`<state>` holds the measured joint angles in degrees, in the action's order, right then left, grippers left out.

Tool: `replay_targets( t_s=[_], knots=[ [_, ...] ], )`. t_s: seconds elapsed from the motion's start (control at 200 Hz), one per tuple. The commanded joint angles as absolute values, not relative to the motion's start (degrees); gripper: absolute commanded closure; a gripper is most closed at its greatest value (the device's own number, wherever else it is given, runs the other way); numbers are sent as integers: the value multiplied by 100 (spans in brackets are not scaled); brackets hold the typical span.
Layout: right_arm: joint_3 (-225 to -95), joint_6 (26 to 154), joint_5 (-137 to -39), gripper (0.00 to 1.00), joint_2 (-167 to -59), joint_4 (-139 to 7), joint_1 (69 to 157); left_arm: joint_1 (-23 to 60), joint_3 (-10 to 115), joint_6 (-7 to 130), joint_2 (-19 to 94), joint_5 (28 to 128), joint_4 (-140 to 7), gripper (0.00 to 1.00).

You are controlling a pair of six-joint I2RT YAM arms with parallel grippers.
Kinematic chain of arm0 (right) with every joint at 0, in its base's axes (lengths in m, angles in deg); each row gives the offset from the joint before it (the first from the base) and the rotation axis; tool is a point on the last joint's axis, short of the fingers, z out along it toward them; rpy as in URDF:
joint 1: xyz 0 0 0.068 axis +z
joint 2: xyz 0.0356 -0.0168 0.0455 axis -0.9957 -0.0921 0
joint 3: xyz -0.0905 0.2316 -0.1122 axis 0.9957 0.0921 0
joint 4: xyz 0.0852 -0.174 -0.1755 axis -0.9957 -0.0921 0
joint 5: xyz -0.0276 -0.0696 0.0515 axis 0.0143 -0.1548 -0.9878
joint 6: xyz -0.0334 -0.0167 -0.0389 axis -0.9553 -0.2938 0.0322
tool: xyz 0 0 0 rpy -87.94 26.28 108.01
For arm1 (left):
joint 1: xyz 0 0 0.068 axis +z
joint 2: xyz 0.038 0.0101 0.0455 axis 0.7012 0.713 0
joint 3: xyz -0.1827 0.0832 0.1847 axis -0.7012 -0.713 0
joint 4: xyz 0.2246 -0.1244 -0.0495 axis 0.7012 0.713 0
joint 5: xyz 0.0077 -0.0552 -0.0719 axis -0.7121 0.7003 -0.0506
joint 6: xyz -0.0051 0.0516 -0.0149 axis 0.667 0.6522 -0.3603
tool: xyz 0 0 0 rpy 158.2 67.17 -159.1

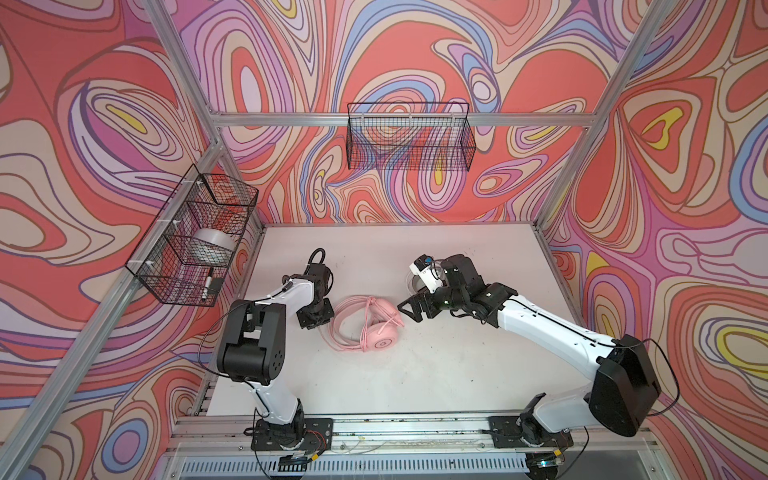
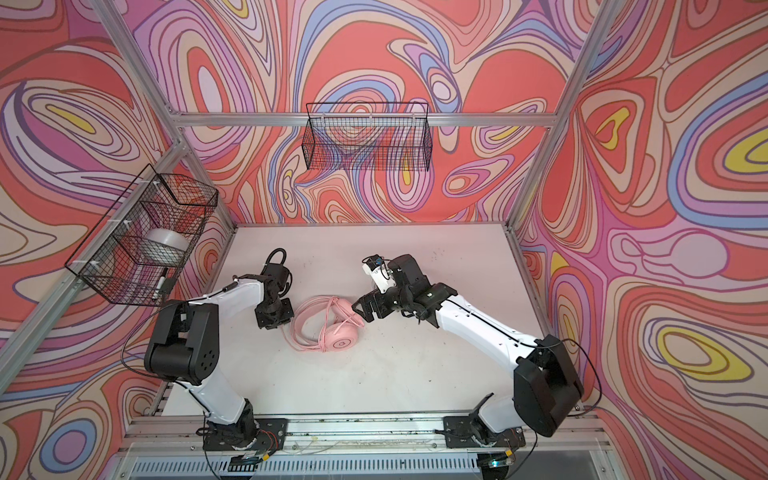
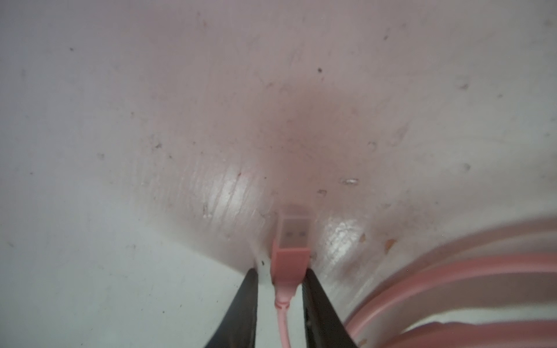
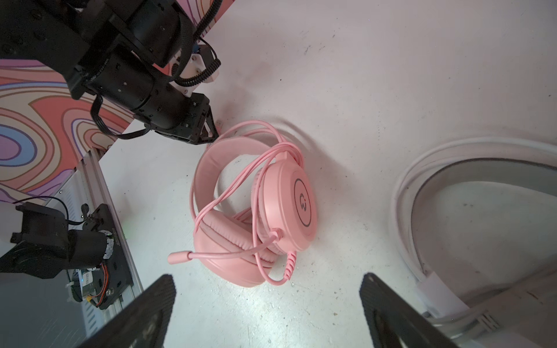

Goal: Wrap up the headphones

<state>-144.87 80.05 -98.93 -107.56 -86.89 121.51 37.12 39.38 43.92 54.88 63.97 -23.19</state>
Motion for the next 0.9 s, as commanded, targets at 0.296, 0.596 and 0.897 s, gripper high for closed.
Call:
replay_targets(
  t_s=[0.296, 0.596, 0.897],
  knots=[
    [-14550, 7862, -9837, 1, -10771, -8725, 12194, 3767, 3827, 4374, 5202, 6421, -2126, 95],
    [-14557, 7829, -9826, 2, -10747, -8753, 12225, 3749, 3892, 4567, 4210, 6884, -1752, 100],
    [-14569, 7786, -9765, 1, -10738, -8767, 12233, 3438, 4070, 4577, 3525, 7287, -1368, 100]
  ],
)
